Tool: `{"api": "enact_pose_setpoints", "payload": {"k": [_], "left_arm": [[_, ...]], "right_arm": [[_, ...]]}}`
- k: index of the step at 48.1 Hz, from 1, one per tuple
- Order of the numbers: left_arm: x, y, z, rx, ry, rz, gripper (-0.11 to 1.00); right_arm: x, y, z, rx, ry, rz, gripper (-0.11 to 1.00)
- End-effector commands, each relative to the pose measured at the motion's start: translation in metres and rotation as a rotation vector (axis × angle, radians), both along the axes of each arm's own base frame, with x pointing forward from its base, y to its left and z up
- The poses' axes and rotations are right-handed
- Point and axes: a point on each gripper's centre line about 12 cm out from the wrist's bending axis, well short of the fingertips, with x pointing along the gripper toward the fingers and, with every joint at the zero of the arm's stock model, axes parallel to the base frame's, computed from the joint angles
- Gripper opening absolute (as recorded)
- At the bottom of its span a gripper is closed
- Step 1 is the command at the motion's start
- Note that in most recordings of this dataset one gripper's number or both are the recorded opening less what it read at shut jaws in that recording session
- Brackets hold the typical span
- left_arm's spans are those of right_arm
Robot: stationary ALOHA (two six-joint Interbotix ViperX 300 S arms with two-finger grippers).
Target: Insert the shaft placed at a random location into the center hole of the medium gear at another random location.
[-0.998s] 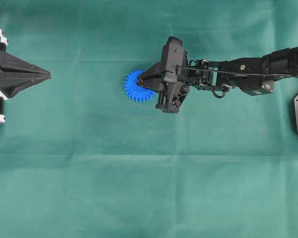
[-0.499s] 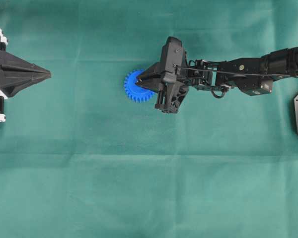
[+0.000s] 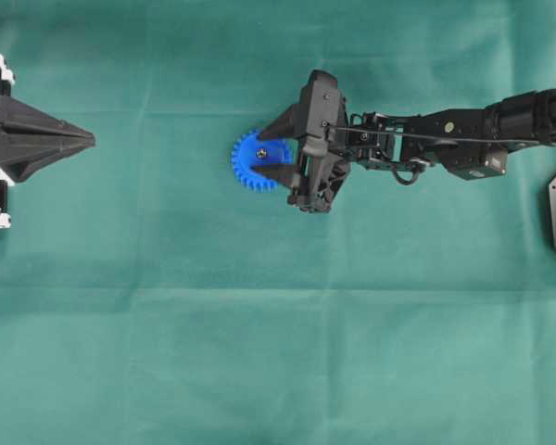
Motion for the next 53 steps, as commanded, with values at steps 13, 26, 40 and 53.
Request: {"api": "enact_pose_setpoints", "payload": {"k": [13, 26, 40, 53], "left_arm": [[0.002, 0.001, 0.002, 0.002, -0.003, 0.003, 0.00], [0.002, 0.001, 0.002, 0.003, -0.003, 0.003, 0.00], [0.002, 0.001, 0.002, 0.005, -0.001, 0.002, 0.00], [0.002, 0.001, 0.002, 0.002, -0.003, 0.003, 0.00]], "right_arm": [[0.003, 0.000, 0.050, -0.002, -0.096, -0.005, 0.88], [-0.009, 0.002, 0.094, -0.010, -0.127, 0.002, 0.88], [-0.025, 0.007, 0.112, -0.014, -0.144, 0.009, 0.88], [-0.045, 0.009, 0.114, -0.013, -0.145, 0.006, 0.88]]}}
